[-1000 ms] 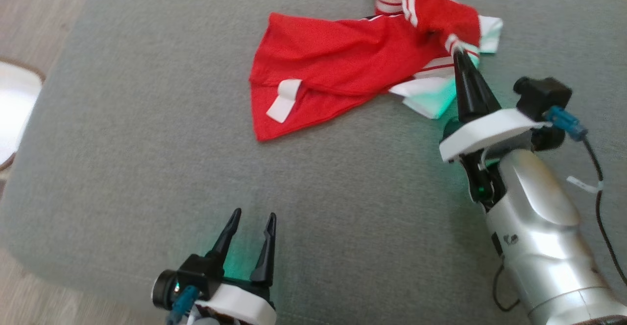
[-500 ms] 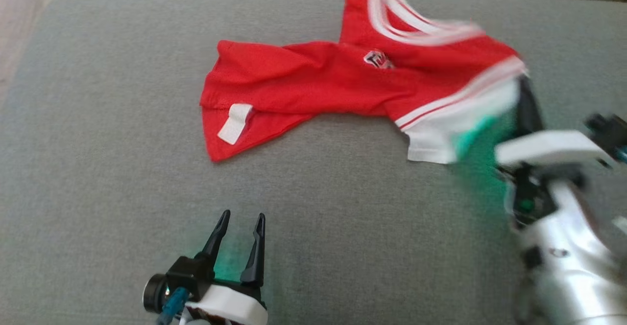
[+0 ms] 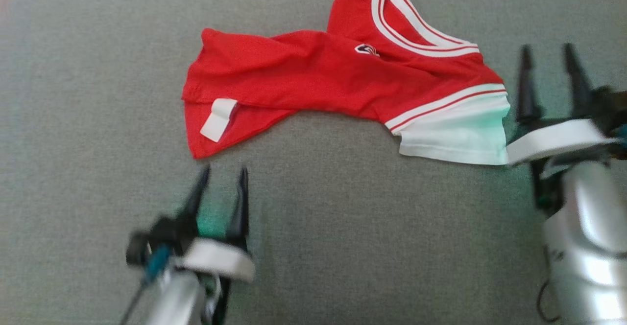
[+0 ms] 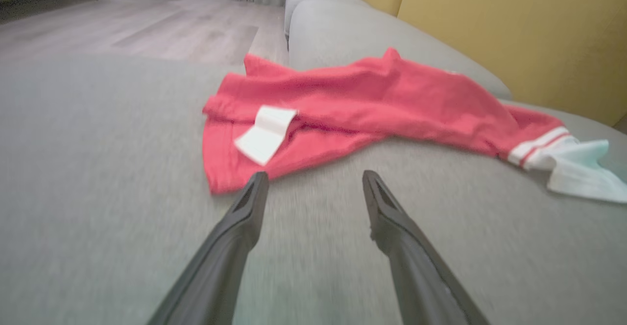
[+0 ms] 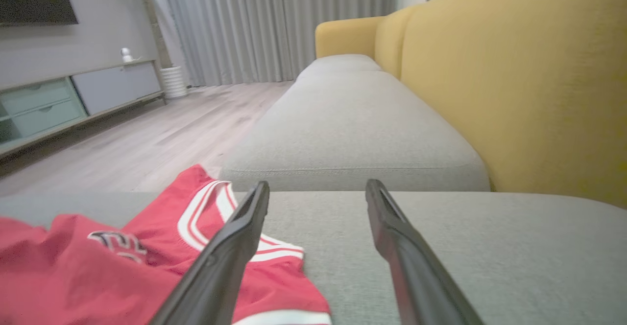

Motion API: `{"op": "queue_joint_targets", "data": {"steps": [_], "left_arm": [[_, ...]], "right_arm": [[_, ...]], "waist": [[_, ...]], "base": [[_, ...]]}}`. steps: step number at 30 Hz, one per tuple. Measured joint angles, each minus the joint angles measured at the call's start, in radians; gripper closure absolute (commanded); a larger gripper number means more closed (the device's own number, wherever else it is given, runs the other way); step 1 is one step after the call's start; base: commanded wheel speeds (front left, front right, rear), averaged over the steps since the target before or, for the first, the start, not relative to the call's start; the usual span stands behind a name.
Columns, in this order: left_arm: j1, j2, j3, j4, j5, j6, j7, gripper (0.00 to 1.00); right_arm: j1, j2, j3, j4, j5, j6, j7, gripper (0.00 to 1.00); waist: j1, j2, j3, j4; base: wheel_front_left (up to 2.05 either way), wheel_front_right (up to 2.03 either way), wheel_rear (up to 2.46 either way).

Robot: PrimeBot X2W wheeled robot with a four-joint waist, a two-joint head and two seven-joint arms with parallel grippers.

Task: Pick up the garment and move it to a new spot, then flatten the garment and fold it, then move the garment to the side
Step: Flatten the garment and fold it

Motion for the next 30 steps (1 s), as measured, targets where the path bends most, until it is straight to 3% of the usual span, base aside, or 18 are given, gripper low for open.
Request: {"op": "queue_joint_targets", "data": {"steps": [3, 8, 15, 30], "left_arm": [[-0.113, -0.002, 0.026, 0.030, 0.016, -0.006, 0.000, 0.00], [-0.313, 0.001, 0.065, 0.205, 0.039, -0.017, -0.001, 0.00], [-0.441, 0.002, 0.166, 0.446, -0.034, 0.037, 0.000, 0.00], [-0.490, -0.006, 0.239, 0.505, -0.100, 0.008, -0.006, 0.00]], "right_arm": [[0.052, 0.026, 0.052, -0.053, -0.066, 0.000, -0.001, 0.00], [0.096, 0.039, 0.111, -0.074, -0.090, 0.000, -0.001, 0.00], [0.096, 0.053, 0.164, -0.093, -0.073, 0.000, -0.001, 0.00], [0.096, 0.057, 0.177, -0.101, -0.051, 0.000, -0.001, 0.00]], "waist": [[0.0001, 0.0000, 0.023, -0.010], [0.0002, 0.0000, 0.064, -0.032], [0.0002, 0.0000, 0.108, -0.073], [0.0000, 0.0000, 0.138, -0.096]], "base": [[0.00, 0.00, 0.00], [0.00, 0.00, 0.00], [0.00, 0.00, 0.00], [0.00, 0.00, 0.00]]}}
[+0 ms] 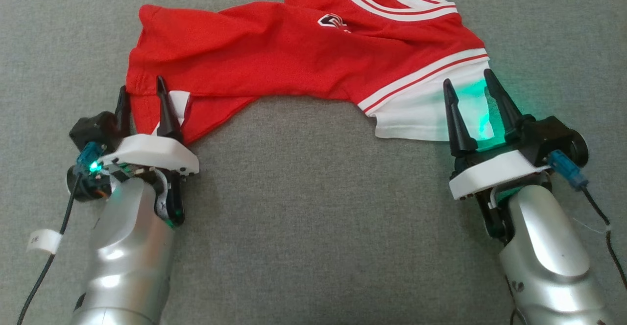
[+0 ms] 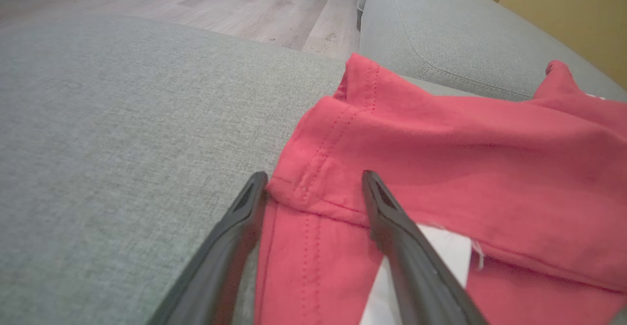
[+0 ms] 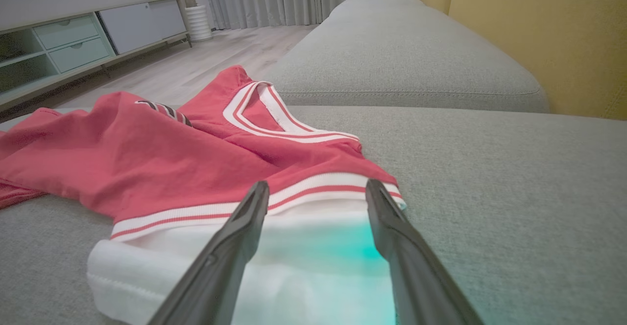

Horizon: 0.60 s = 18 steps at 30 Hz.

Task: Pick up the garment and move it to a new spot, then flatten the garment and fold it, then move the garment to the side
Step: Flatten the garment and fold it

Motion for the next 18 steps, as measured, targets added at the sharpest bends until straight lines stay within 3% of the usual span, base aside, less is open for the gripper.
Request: {"op": "queue_joint_targets", "data": {"steps": [7, 8, 9, 10, 11, 18], "left_arm": [[0.001, 0.000, 0.013, -0.007, 0.028, 0.009, 0.000, 0.00], [0.002, 0.000, 0.016, -0.014, 0.035, 0.009, 0.000, 0.07], [0.002, 0.000, 0.016, -0.023, 0.044, 0.009, 0.000, 0.54], [0.002, 0.000, 0.016, -0.032, 0.054, 0.008, 0.000, 0.89], [0.003, -0.001, 0.016, -0.040, 0.061, 0.001, 0.000, 1.00], [0.038, -0.002, 0.017, -0.072, 0.098, -0.009, 0.001, 1.00]], "right_arm": [[0.000, 0.003, 0.018, 0.003, 0.014, 0.000, 0.000, 0.00], [0.000, 0.003, 0.019, 0.005, 0.014, 0.000, 0.000, 0.00], [0.000, 0.003, 0.021, 0.007, 0.014, 0.000, 0.000, 0.00], [0.000, 0.003, 0.022, 0.008, 0.015, 0.000, 0.000, 0.00], [0.000, 0.004, 0.023, 0.011, 0.018, 0.000, 0.000, 0.00], [0.002, 0.006, 0.015, 0.040, 0.037, 0.000, 0.000, 0.00]], "waist": [[0.0000, 0.0000, -0.006, -0.006], [0.0001, 0.0000, -0.007, -0.006], [0.0001, 0.0000, -0.008, -0.006], [0.0000, 0.0000, -0.010, -0.006], [0.0001, 0.0000, -0.011, -0.006], [0.0001, 0.0000, -0.048, -0.005]], "base": [[0.00, 0.00, 0.00], [0.00, 0.00, 0.00], [0.00, 0.00, 0.00], [0.00, 0.00, 0.00], [0.00, 0.00, 0.00], [0.00, 0.00, 0.00]]}}
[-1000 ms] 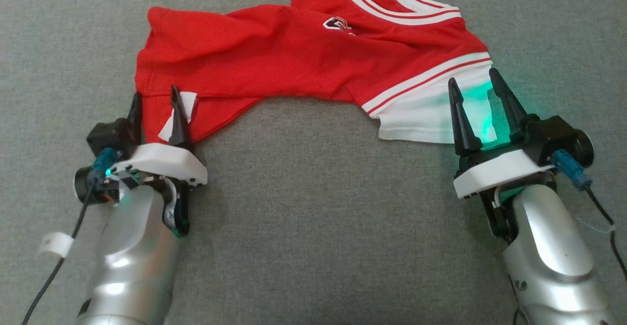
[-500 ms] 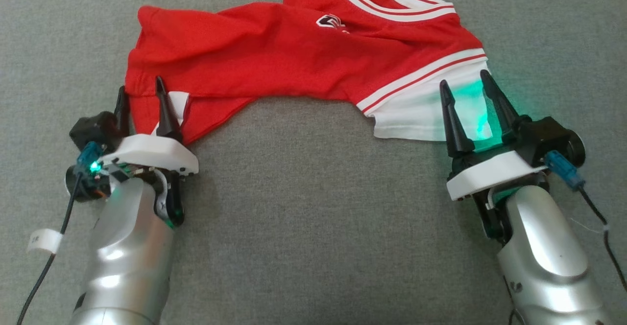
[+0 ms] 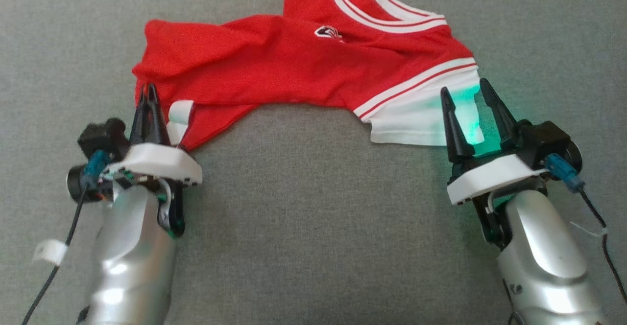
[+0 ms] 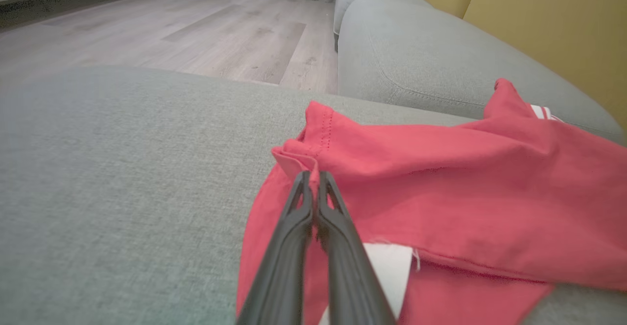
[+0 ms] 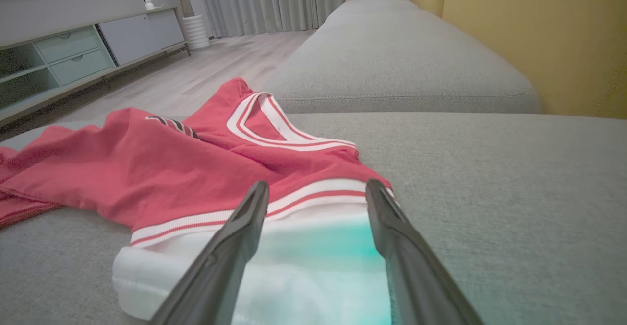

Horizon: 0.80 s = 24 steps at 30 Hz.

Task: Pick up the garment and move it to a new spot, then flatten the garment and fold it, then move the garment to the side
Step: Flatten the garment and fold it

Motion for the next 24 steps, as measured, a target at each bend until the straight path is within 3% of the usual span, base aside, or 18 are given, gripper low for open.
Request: {"op": "queue_joint_targets", "data": {"steps": [9, 19, 20, 22, 24], "left_arm": [[0.194, -0.006, 0.022, -0.186, 0.018, -0.008, 0.001, 1.00], [0.475, -0.006, 0.053, -0.230, -0.012, 0.017, 0.001, 1.00], [0.480, -0.006, 0.054, -0.230, -0.001, 0.019, 0.001, 0.93], [0.481, -0.002, 0.054, -0.241, 0.033, 0.026, 0.001, 0.00], [0.481, 0.010, 0.052, -0.280, 0.088, 0.037, 0.001, 0.00]], "right_arm": [[0.107, 0.006, -0.041, 0.028, 0.023, 0.000, 0.000, 0.00], [0.215, 0.012, -0.042, 0.046, 0.040, 0.000, 0.000, 0.00], [0.217, 0.013, -0.035, 0.046, 0.044, 0.000, 0.000, 0.00], [0.217, 0.014, -0.023, 0.041, 0.051, 0.000, 0.000, 0.00], [0.216, 0.015, -0.012, 0.028, 0.057, 0.000, 0.000, 0.00]], "waist": [[-0.0002, 0.0000, -0.138, 0.005], [-0.0004, 0.0000, -0.259, -0.020], [-0.0004, 0.0001, -0.265, -0.024], [-0.0003, 0.0000, -0.274, -0.033], [-0.0003, 0.0001, -0.281, -0.041]], "base": [[0.00, 0.00, 0.00], [0.00, 0.00, 0.00], [0.00, 0.00, 0.00], [0.00, 0.00, 0.00], [0.00, 0.00, 0.00]]}}
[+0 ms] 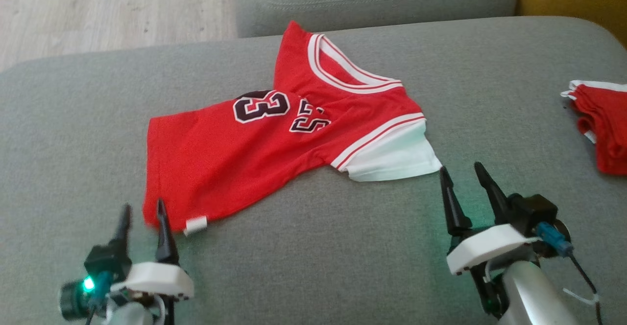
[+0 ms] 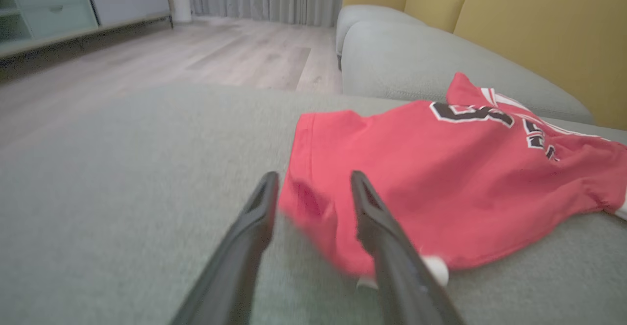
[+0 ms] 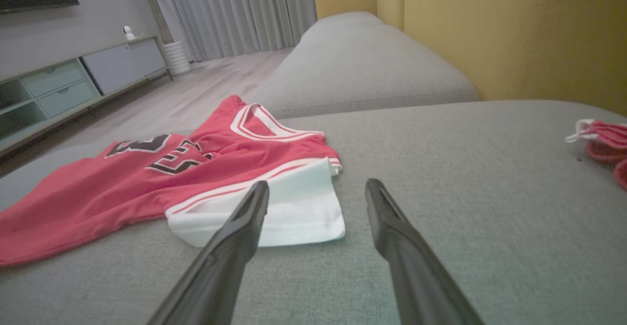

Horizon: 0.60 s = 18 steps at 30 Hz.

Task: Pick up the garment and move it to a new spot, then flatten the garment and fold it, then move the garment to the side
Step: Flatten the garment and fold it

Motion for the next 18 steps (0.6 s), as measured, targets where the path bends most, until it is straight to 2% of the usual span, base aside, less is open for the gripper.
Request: {"op": "queue_joint_targets", "data": {"steps": [4, 10, 18], "left_arm": [[0.009, 0.005, -0.002, -0.054, 0.059, 0.005, 0.000, 0.00], [0.060, 0.001, -0.001, -0.043, 0.059, 0.003, 0.000, 0.00], [0.028, -0.003, 0.002, 0.005, 0.035, -0.011, 0.000, 0.00]], "right_arm": [[-0.003, 0.001, 0.032, -0.013, 0.000, 0.000, 0.000, 0.00], [-0.005, 0.001, 0.052, -0.012, 0.002, 0.000, 0.000, 0.00], [-0.035, 0.001, 0.054, -0.009, 0.001, 0.000, 0.000, 0.00]], "waist": [[0.0001, 0.0000, -0.006, -0.015], [0.0001, 0.0000, 0.005, -0.018], [0.0002, 0.0000, 0.061, -0.010]], "base": [[0.00, 0.00, 0.00], [0.00, 0.00, 0.00], [0.00, 0.00, 0.00]]}}
